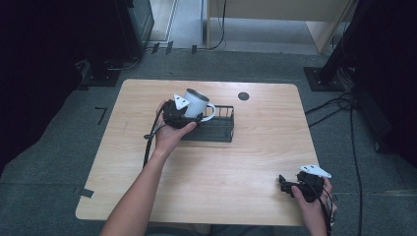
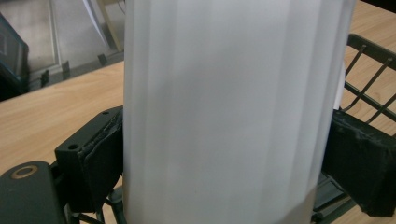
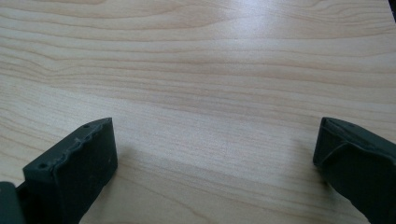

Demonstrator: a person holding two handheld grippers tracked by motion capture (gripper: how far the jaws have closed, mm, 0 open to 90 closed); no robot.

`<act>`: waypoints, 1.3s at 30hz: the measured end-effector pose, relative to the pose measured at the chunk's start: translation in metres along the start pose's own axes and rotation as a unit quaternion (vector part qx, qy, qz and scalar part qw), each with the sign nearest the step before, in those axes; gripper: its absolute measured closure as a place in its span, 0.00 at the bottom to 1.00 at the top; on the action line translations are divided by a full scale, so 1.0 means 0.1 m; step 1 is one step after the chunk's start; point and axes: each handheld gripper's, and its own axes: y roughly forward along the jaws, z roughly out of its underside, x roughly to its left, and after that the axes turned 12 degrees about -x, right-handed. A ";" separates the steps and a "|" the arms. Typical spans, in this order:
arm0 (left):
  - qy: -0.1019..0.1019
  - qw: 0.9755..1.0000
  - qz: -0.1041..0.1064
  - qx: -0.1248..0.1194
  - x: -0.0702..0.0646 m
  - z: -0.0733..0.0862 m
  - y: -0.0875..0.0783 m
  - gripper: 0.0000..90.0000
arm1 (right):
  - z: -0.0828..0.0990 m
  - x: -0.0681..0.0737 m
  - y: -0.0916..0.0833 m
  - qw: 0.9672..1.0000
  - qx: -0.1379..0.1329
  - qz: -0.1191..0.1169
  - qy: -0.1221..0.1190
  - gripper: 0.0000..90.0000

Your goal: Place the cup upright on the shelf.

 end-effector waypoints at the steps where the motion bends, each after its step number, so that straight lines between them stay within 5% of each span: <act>1: -0.013 1.000 -0.004 -0.015 0.01 0.01 -0.01 0.10 | 0.00 0.00 0.00 1.000 0.000 0.000 0.000 0.00; 7: -0.022 0.996 -0.006 -0.080 0.01 0.11 -0.01 0.10 | 0.00 0.00 0.00 1.000 0.000 0.000 0.000 0.00; 10: -0.004 0.997 -0.013 -0.076 -0.03 0.18 0.02 0.10 | 0.00 0.00 0.00 1.000 0.000 0.000 0.000 0.00; 14: -0.006 0.997 -0.018 -0.077 -0.03 0.22 0.02 0.10 | 0.00 0.00 0.00 1.000 0.000 0.000 0.000 0.00; 29: -0.012 1.000 -0.009 -0.002 0.02 0.11 -0.04 0.08 | 0.00 0.00 0.00 1.000 0.000 0.000 0.000 0.00; 32: -0.029 1.000 -0.001 0.001 0.07 0.00 -0.03 0.06 | 0.00 0.00 0.00 1.000 0.000 0.000 0.000 0.00; 39: -0.030 0.999 0.001 0.027 0.07 -0.20 0.06 0.05 | 0.00 0.00 0.00 1.000 0.000 0.000 0.000 0.00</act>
